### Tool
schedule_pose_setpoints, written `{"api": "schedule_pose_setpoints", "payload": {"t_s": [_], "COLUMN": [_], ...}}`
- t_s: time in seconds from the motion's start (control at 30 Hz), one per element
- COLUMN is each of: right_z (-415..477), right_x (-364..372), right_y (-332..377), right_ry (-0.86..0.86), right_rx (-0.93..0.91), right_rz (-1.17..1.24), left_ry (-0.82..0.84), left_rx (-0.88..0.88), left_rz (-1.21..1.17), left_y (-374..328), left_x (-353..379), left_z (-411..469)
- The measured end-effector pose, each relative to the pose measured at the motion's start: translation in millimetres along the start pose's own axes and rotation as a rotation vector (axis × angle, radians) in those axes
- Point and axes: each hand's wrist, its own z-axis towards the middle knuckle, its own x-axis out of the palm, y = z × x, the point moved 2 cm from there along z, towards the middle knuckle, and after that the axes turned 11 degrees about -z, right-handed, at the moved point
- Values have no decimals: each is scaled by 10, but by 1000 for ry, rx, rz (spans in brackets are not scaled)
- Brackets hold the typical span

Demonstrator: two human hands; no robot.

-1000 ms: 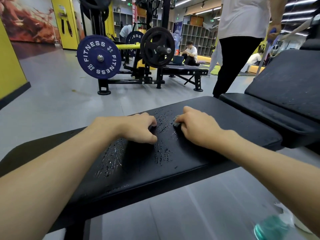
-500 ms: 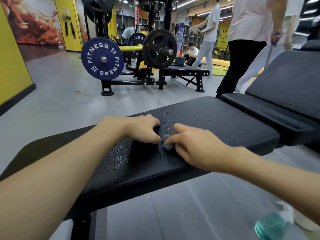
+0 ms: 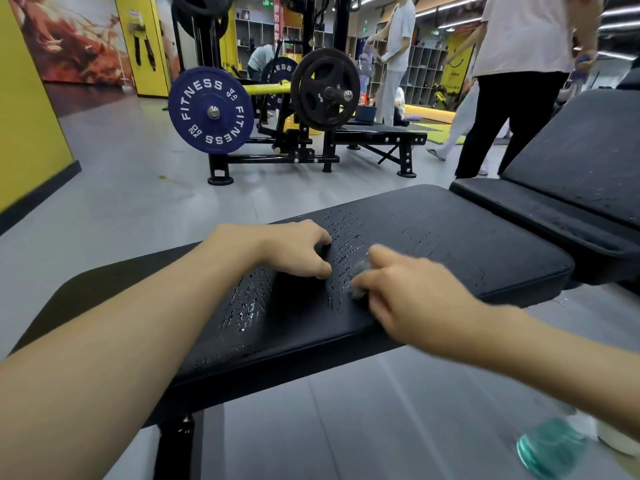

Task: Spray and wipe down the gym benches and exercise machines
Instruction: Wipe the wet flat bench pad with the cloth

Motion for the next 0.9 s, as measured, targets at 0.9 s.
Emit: {"api": "schedule_pose_setpoints", "payload": {"t_s": [0.9], "right_z": [625], "right_x": [130], "right_y": [-143], "right_ry": [8], "right_rx": [77], "right_rz": [-3], "left_ry": [-185], "left_rx": [25], "left_rz": [-68], "left_y": [277], "left_x": [-35], "left_z": [154]}}
